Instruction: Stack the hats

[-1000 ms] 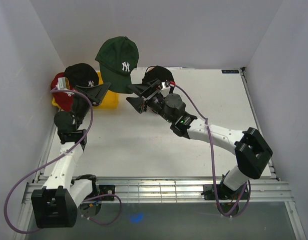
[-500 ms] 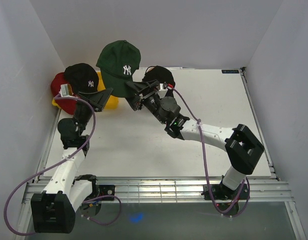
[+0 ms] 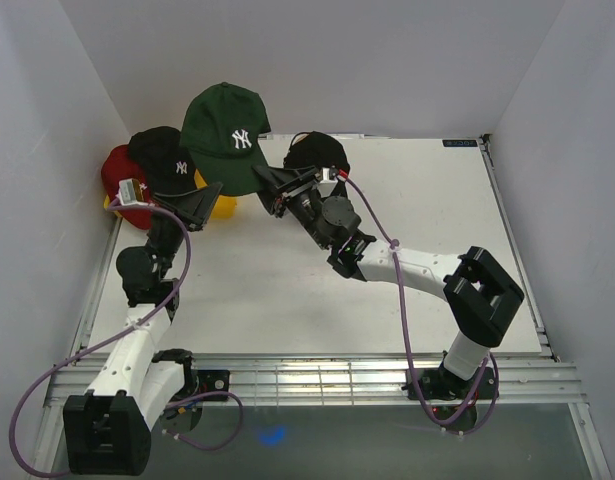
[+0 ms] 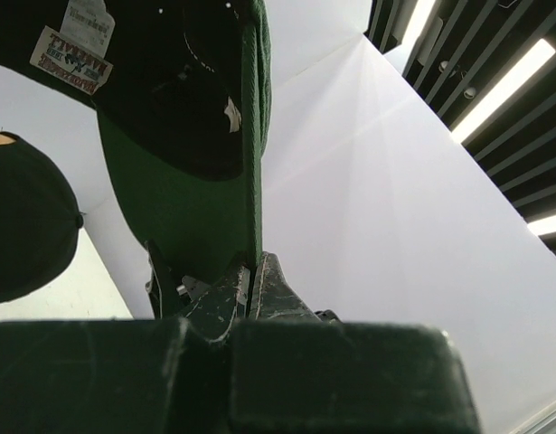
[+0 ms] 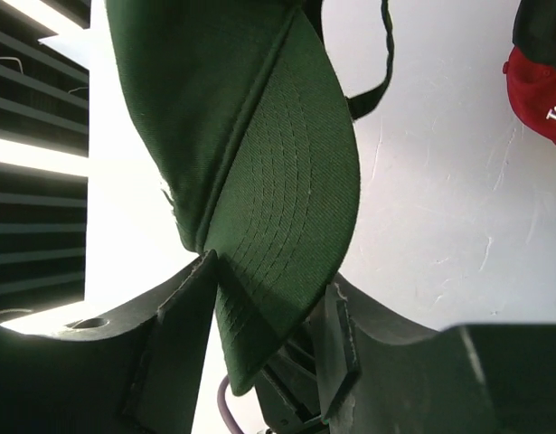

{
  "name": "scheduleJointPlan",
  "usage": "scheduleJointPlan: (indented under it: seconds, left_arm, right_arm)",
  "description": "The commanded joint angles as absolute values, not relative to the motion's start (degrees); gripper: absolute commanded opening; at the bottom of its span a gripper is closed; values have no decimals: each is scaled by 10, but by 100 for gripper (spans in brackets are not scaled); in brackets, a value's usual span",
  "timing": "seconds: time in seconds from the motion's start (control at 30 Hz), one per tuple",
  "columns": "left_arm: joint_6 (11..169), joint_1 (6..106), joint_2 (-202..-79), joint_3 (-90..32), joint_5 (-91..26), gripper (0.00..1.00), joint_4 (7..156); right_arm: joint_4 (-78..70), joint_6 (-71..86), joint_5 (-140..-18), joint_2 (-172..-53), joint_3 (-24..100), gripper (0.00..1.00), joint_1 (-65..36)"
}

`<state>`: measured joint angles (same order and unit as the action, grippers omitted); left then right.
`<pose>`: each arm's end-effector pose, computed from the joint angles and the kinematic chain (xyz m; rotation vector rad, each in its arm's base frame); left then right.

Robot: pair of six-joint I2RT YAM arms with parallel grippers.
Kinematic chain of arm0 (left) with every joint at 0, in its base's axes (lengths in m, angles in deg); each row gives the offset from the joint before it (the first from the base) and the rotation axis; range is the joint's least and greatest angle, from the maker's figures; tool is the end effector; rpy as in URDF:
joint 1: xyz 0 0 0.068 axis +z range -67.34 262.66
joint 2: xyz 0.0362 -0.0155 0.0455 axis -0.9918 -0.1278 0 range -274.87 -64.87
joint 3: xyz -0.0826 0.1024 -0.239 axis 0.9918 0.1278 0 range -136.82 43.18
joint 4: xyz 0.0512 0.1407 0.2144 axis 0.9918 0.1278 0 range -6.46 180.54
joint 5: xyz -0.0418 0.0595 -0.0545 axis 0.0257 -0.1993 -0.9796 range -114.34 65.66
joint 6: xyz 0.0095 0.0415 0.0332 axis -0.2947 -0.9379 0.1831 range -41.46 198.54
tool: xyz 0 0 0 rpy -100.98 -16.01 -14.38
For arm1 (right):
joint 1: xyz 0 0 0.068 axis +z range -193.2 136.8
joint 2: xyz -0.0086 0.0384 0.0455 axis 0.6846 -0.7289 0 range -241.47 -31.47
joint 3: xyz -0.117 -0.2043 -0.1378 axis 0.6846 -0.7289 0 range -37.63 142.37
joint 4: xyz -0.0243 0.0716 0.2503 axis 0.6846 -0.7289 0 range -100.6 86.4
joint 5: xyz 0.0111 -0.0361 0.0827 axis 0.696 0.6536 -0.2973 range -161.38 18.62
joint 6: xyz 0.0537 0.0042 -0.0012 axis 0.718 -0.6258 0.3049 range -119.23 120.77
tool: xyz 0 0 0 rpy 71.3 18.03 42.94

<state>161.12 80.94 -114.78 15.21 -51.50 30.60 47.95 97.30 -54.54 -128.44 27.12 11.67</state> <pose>0.1898 -0.0219 0.3340 -0.3666 1.1762 -1.5470 0.2348 0.3157 0.3314 0.8441 1.3190 2.0391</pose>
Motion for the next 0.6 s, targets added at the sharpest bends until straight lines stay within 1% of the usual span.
scheduleJointPlan:
  seconds: [0.0,0.3,0.37,0.4,0.47,0.5,0.57]
  left_arm:
    - [1599,804,-1129,159,-558,0,314]
    - [1565,797,-1124,175,-571,0,349]
    - [1558,794,-1127,172,-576,0,362]
    - [1548,793,-1127,169,-577,0,368]
    - [1536,792,-1127,161,-582,0,393]
    - [1529,793,-1125,149,-584,0,406]
    - [1507,793,-1128,135,-589,0,441]
  right_arm:
    - [544,956,-520,-1260,290,47,116]
    - [556,952,-551,-1255,293,34,116]
    - [542,953,-567,-1254,299,28,111]
    - [539,953,-570,-1251,300,23,108]
    - [521,951,-584,-1246,301,18,103]
    - [514,949,-588,-1239,302,12,96]
    - [501,947,-596,-1227,299,8,86]
